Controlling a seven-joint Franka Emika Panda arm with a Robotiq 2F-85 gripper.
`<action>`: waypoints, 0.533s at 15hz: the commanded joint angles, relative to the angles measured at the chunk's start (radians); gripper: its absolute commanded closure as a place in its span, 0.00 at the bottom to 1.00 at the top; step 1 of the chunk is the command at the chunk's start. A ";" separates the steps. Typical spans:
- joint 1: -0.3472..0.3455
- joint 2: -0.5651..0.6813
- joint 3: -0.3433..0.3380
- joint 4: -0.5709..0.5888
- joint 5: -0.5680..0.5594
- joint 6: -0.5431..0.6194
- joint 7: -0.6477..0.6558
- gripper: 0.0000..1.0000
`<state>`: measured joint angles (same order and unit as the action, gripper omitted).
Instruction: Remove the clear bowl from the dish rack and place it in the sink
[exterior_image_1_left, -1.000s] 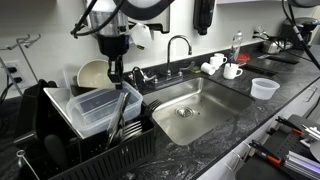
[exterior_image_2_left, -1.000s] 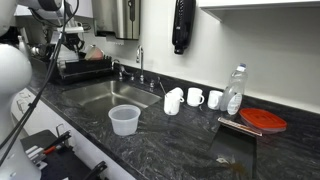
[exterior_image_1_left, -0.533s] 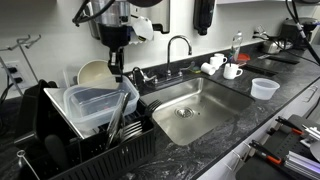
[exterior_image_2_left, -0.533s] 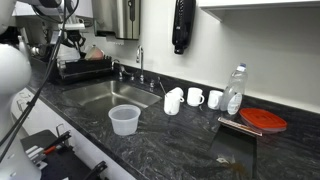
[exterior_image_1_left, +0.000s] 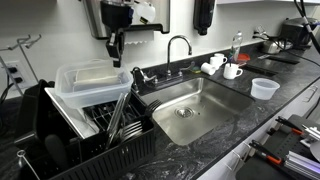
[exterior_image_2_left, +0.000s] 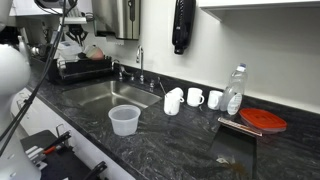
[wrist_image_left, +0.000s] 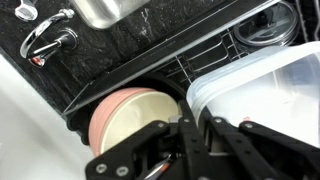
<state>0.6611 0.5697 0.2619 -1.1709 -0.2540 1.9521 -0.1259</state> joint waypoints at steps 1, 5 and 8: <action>-0.028 -0.103 0.005 -0.118 0.026 0.066 0.038 0.97; -0.055 -0.245 -0.008 -0.288 0.027 0.121 0.134 0.97; -0.078 -0.366 -0.021 -0.452 0.016 0.169 0.227 0.97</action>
<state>0.6054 0.3385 0.2529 -1.4277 -0.2473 2.0302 0.0256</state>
